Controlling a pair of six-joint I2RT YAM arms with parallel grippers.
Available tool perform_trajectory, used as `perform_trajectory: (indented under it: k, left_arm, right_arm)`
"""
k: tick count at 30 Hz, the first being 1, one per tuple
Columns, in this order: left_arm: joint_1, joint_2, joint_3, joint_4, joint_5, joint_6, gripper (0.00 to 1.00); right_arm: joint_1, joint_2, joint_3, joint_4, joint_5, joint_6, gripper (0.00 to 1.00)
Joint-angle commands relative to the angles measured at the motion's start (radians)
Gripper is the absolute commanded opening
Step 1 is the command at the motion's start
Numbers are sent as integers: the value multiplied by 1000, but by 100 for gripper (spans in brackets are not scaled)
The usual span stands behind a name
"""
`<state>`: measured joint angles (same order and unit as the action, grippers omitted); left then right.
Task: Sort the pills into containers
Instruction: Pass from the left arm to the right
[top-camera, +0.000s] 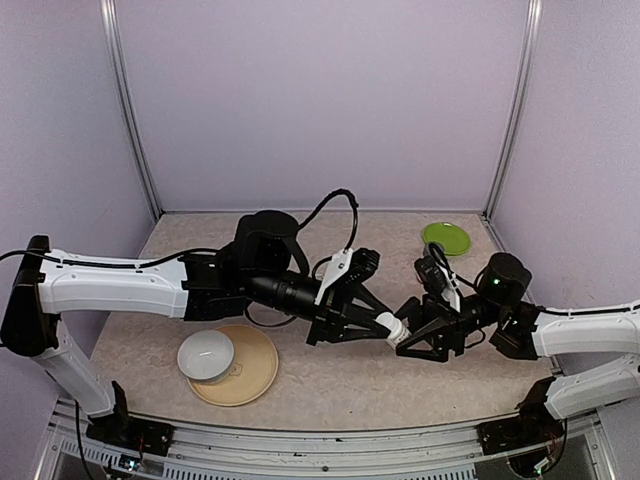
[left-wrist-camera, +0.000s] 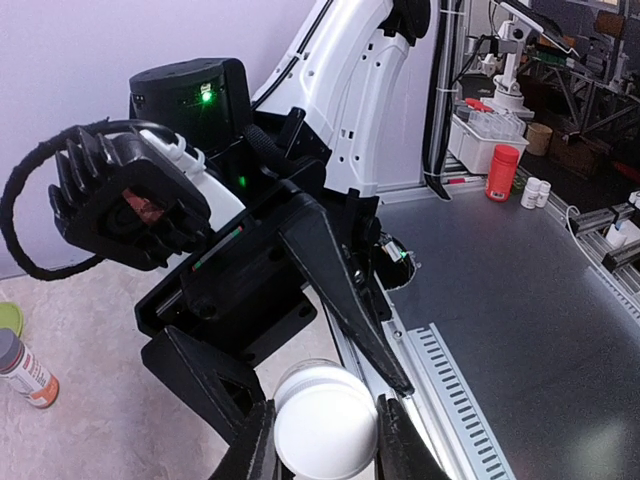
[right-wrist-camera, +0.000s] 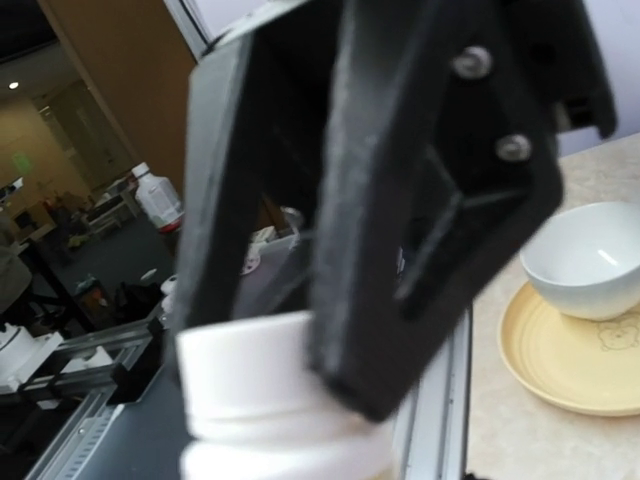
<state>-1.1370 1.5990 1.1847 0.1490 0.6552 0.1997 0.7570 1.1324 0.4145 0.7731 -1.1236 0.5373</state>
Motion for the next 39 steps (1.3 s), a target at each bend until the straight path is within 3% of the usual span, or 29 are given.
perform_trajectory:
  k: [1,9,18,27,30,33,39]
  left_arm:
    - [-9,-24,-33,69,-24,6,2]
    - [-14,-35,-66,104,-53,5,2]
    - [-27,-86,-152,228,-134,-1,2]
    - [-27,-98,-175,257,-159,-8,2]
    - [-27,-104,-181,262,-164,-8,1]
    - [-27,-110,-186,270,-162,-10,1]
    - [-25,-107,-186,274,-153,-17,1]
  right_arm:
    - [13,-1,8,106,-28,42,59]
    - [13,24,-16,257,-19,131,50]
    - [13,84,-43,428,-19,231,47]
    - [18,124,-46,466,-20,251,43]
    - [19,130,-46,466,-23,248,46]
    - [18,134,-46,442,-19,234,57]
    - [21,142,-50,455,-21,240,56]
